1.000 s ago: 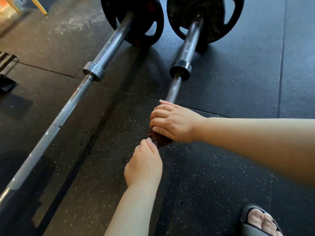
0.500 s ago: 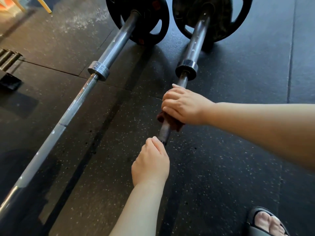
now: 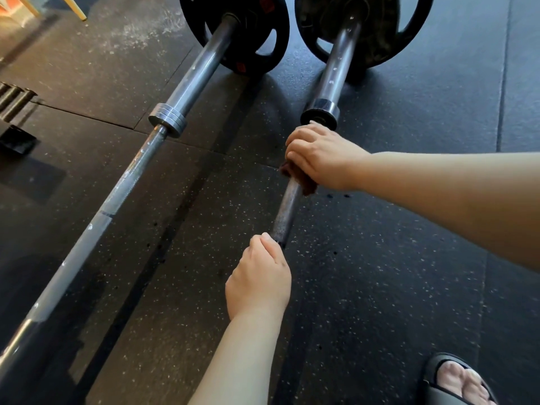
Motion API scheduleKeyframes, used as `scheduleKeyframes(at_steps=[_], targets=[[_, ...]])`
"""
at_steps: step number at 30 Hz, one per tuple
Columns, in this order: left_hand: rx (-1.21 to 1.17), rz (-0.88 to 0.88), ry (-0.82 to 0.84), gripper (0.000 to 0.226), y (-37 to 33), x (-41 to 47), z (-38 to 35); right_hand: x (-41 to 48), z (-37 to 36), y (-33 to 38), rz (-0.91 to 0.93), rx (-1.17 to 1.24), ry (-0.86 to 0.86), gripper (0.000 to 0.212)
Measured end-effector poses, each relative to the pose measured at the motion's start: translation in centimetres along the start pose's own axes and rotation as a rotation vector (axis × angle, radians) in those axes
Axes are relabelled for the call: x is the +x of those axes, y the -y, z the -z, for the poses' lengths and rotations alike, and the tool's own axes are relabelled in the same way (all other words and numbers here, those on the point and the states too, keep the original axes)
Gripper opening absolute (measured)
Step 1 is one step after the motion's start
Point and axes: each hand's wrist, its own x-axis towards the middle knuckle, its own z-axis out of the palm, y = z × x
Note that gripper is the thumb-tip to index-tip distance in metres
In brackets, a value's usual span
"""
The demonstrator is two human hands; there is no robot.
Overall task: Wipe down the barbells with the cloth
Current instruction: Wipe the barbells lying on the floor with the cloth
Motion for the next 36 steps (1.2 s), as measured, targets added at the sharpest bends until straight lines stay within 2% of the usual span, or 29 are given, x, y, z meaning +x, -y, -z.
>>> scheduleKeyframes(at_steps=[3,7,9,12,15,18,21,24,26,29,33,35,36], targets=[[0.003,0.007,-0.003,0.047,0.0,0.0,0.0,-0.5,-1.8,2.3,0.012,-0.046,-0.072,0.042],[0.005,0.013,-0.007,0.048,-0.1,0.0,0.0,-0.7,-0.2,1.3,0.216,0.003,0.072,0.041],[0.005,0.009,0.002,0.048,-0.1,-0.1,0.1,0.4,0.5,-0.8,0.192,-0.025,0.063,0.038],[-0.002,0.007,0.003,0.048,0.0,-0.1,0.1,1.8,0.8,-2.6,0.039,-0.078,0.083,0.046],[-0.005,0.005,0.005,0.049,-0.1,0.0,0.0,1.7,-0.4,-0.8,-0.064,-0.112,-0.019,0.038],[-0.004,0.000,-0.010,0.049,-0.2,0.1,0.0,-0.6,-1.8,2.4,0.021,-0.057,-0.080,0.043],[-0.005,0.006,-0.011,0.047,-0.2,0.2,-0.1,-1.7,-0.8,2.0,0.156,-0.004,0.016,0.050],[-0.006,0.024,-0.004,0.047,-0.1,0.0,-0.1,-0.7,-0.3,0.4,0.009,0.004,0.038,0.054],[0.001,0.027,-0.009,0.048,-0.1,0.0,0.0,-0.5,-0.8,1.9,-0.041,-0.046,0.022,0.057],[0.009,0.030,-0.005,0.044,-0.2,0.0,0.0,-2.6,-2.0,5.6,0.062,-0.087,-0.025,0.053],[0.023,0.030,-0.014,0.046,-0.1,0.0,0.0,-4.5,-1.8,7.7,0.318,0.003,0.062,0.044],[0.022,0.021,-0.006,0.046,0.0,-0.2,0.0,-3.6,-1.4,5.4,0.330,-0.027,0.081,0.043],[0.017,0.013,-0.002,0.046,-0.1,-0.2,0.0,-2.9,-1.1,3.9,0.271,-0.052,0.068,0.043]])
